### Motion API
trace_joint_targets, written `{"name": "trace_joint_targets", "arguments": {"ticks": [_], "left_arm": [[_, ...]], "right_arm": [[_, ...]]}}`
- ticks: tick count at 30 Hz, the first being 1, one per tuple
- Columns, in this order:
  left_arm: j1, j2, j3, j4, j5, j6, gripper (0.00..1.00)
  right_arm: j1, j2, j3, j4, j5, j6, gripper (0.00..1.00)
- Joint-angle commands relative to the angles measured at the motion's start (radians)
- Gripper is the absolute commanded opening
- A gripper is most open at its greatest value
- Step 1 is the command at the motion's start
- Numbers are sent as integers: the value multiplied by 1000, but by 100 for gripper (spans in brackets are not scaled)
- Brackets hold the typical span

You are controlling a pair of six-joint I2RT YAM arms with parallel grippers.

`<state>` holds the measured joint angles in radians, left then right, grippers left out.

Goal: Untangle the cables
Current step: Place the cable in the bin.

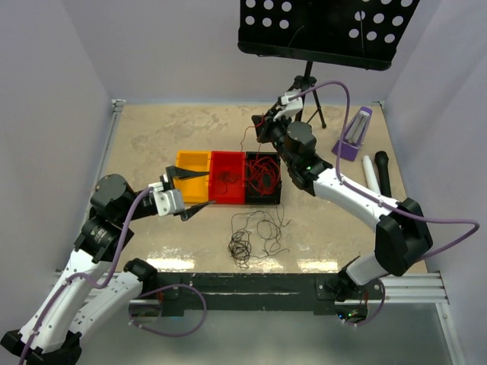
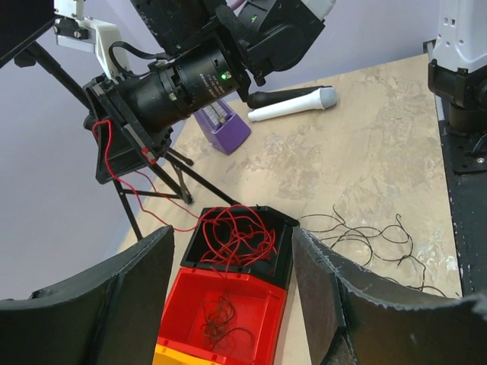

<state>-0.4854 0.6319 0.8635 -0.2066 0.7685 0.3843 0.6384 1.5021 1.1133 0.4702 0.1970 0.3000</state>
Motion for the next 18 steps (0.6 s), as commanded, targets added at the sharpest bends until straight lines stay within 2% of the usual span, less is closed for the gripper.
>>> {"name": "trace_joint_targets", "arguments": {"ticks": [1, 12, 18], "left_arm": [[1, 3, 5, 33, -18, -18, 67], [2, 6, 3, 52, -23, -27, 59], [2, 14, 11, 52, -23, -25, 54]], "right_arm": [[0, -20, 42, 87, -91, 34, 0], [-19, 23, 31, 105, -70, 17, 0], [-48, 21, -23, 91, 11, 7, 0]]}}
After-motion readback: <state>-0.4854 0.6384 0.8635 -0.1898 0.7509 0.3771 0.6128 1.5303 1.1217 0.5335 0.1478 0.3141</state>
